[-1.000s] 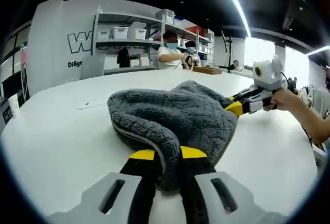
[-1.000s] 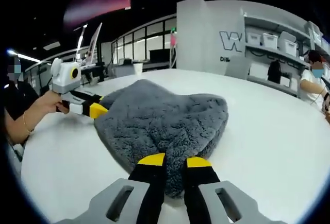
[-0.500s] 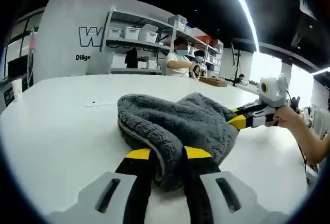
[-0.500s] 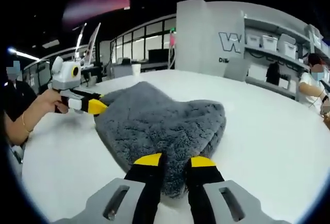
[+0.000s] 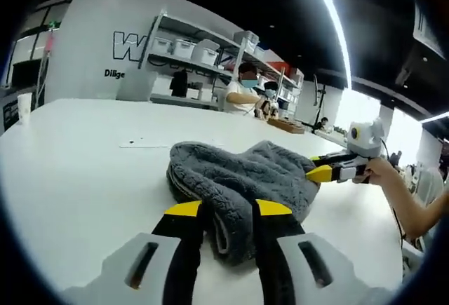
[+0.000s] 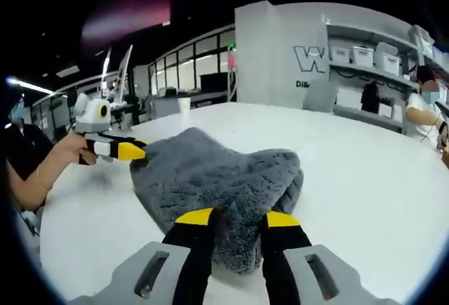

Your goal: Open the folded towel by lifting each exposed corner and separating the folded layers until the towel lies flat within the target outline without major curled edges

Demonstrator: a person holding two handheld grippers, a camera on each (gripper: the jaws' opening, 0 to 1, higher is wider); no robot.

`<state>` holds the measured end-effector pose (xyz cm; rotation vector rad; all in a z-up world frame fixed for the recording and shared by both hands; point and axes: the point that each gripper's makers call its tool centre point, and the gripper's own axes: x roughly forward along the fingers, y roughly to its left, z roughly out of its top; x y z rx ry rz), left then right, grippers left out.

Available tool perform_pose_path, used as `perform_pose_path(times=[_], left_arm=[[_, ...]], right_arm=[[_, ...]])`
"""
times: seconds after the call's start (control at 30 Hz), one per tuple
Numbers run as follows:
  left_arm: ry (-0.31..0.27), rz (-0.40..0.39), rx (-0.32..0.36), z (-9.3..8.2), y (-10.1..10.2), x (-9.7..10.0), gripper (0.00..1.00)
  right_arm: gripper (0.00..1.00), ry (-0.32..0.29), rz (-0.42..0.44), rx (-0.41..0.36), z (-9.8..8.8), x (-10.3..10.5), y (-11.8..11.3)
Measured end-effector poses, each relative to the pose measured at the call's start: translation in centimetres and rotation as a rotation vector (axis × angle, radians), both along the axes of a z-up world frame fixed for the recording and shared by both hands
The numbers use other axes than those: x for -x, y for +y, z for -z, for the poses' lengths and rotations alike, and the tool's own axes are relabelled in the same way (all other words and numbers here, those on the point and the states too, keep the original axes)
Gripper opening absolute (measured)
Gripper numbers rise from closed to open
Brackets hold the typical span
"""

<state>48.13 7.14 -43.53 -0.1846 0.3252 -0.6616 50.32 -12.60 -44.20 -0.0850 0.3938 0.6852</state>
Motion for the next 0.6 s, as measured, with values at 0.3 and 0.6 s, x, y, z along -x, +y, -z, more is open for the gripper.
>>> perform_pose_path(times=[0.3, 0.6], left_arm=[[-0.011, -0.035, 0.041, -0.7, 2.7, -3.1, 0.28], [-0.023, -0.037, 0.078, -0.9, 2.8, -4.8, 0.30]], right_arm=[[0.23, -0.024, 0.048, -0.066, -1.7, -0.9, -0.9], [0.23, -0.031, 0.072, -0.054, -1.6, -2.4, -0.8]])
